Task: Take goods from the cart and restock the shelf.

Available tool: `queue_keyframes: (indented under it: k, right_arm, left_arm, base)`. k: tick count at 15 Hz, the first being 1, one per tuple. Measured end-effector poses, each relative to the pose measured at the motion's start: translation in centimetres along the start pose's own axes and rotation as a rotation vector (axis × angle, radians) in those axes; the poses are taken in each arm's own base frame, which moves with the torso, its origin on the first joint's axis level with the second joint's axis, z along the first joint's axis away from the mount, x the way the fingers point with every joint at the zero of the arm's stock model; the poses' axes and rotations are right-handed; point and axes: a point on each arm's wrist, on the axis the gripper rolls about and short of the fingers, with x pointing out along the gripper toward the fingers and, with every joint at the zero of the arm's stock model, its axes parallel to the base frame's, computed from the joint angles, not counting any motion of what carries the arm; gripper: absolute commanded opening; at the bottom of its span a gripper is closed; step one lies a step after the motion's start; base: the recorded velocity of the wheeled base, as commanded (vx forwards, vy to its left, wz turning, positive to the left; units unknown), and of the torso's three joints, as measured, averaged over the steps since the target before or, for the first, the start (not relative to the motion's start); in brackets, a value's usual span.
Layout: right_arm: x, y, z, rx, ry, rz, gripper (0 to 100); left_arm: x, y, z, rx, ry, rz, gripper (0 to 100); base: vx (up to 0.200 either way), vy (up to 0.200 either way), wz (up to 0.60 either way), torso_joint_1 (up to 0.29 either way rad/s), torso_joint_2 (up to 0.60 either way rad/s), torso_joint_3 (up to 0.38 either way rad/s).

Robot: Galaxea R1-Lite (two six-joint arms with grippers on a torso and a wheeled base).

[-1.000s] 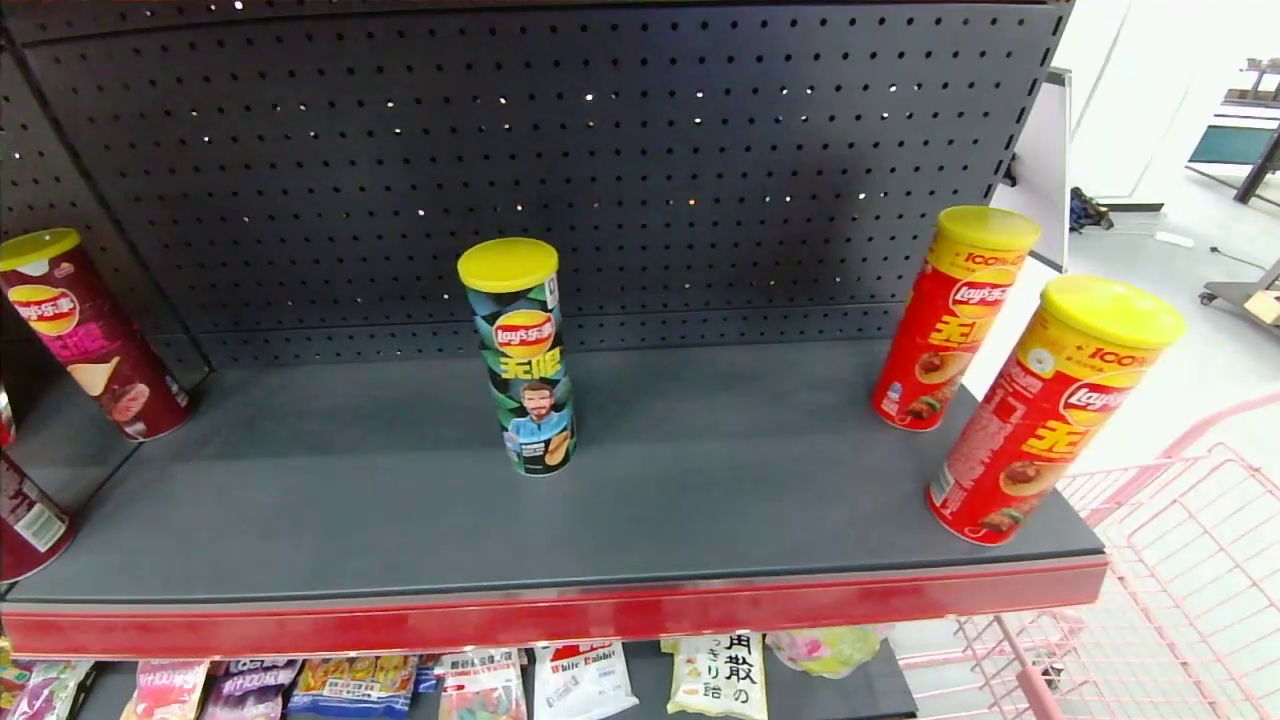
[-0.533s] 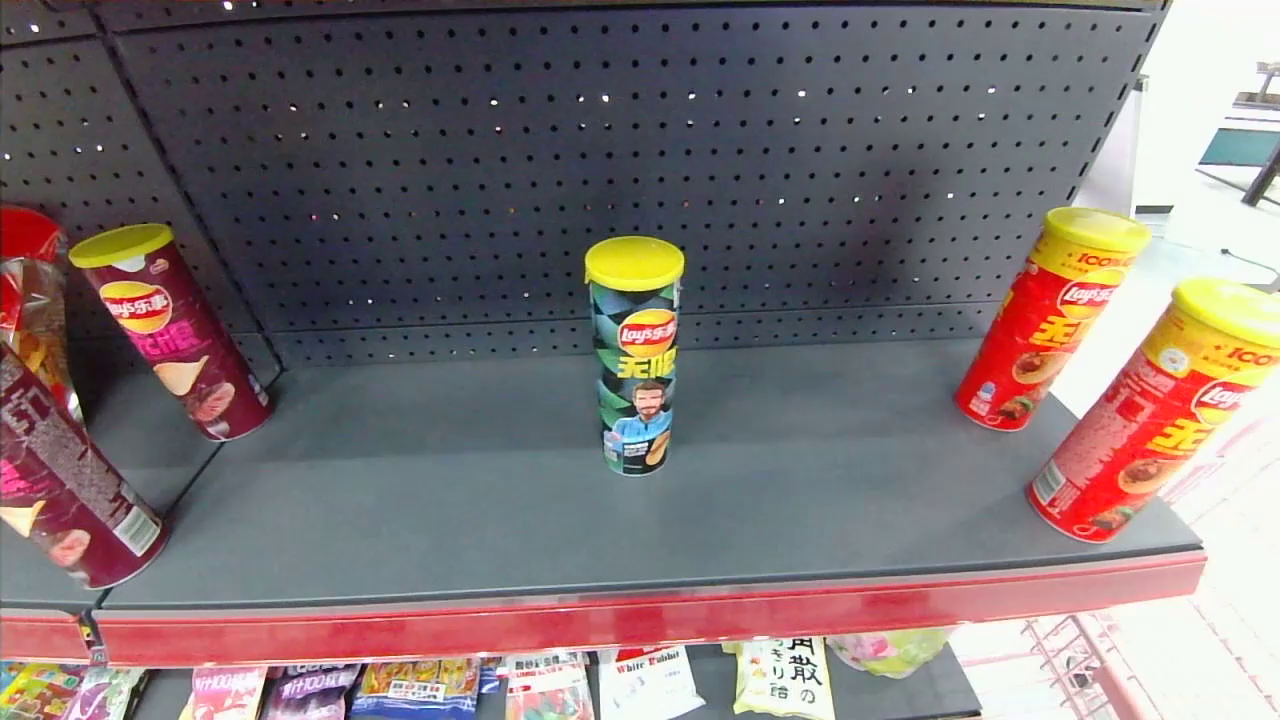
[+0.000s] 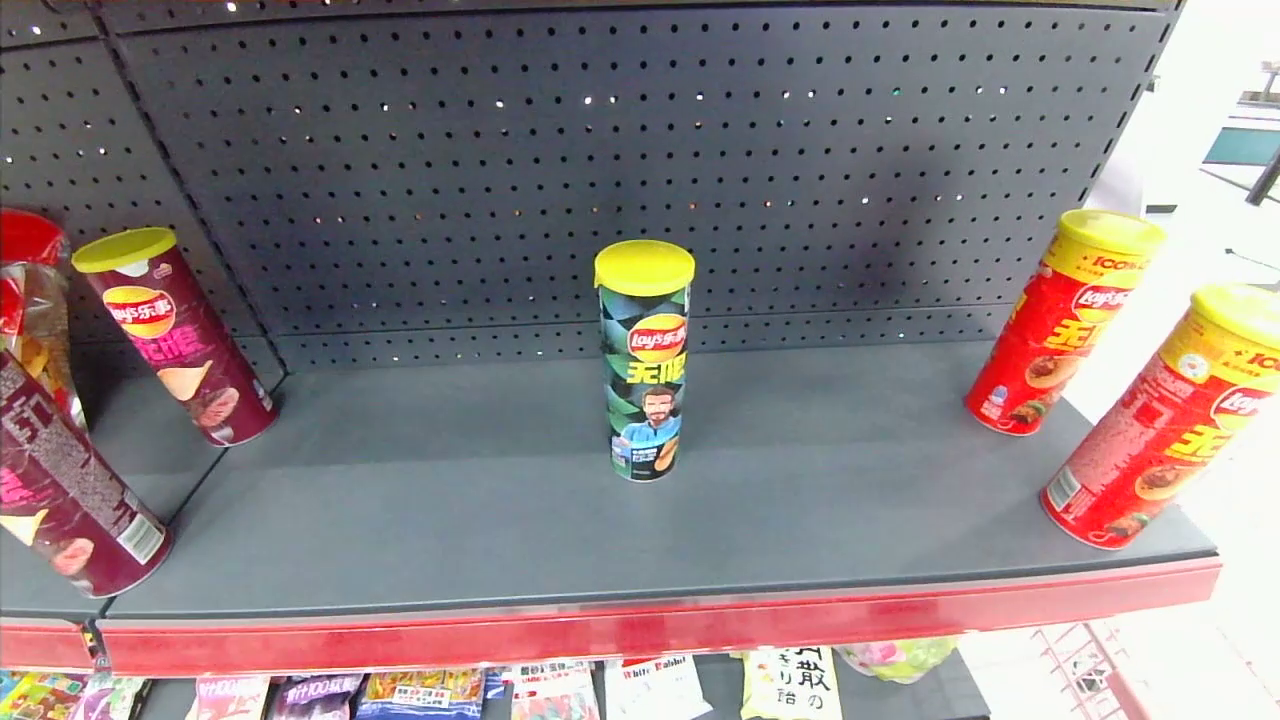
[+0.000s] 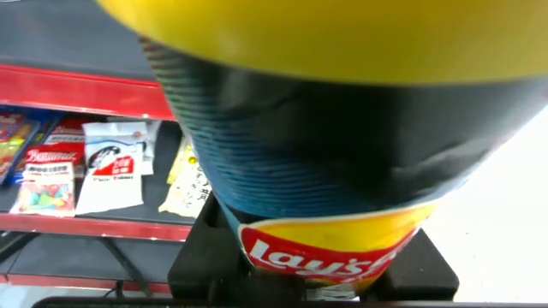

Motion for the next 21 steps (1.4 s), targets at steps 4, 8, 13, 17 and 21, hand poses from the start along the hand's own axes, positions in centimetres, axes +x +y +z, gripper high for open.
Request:
queue_keyframes:
  k: [4, 8, 13, 17, 21]
  right_arm:
    - [0.1, 0.0, -0.4, 0.002, -0.05, 0.026, 0]
    - [1.5, 0.4, -1.5, 0.048, -0.102, 0.096, 0]
    - [2.4, 0.8, -3.8, 0.05, -0.034, 0.104, 0]
    - [2.9, 1.1, -4.7, 0.064, -0.042, 0.124, 0]
    - [3.0, 1.1, -4.8, 0.076, -0.04, 0.121, 0]
  left_arm:
    - [0.1, 0.0, 0.1, 0.012, 0.017, -0.005, 100]
    - [0.2, -0.1, 0.2, 0.044, 0.017, -0.049, 100]
    - [0.2, -0.1, 0.6, 0.043, 0.009, -0.084, 100]
    - [0.4, -0.3, 8.5, -0.009, -0.078, -0.209, 100]
    - [6.9, -1.4, 13.7, 0.041, 0.075, -0.549, 100]
  base:
    - [0.0, 0.0, 0.0, 0.0, 0.0, 0.0]
    - [0.0, 0.0, 0.0, 0.0, 0.0, 0.0]
    - [0.0, 0.0, 0.0, 0.0, 0.0, 0.0]
    - [0.0, 0.0, 0.0, 0.0, 0.0, 0.0]
    - [0.0, 0.0, 0.0, 0.0, 0.0, 0.0]
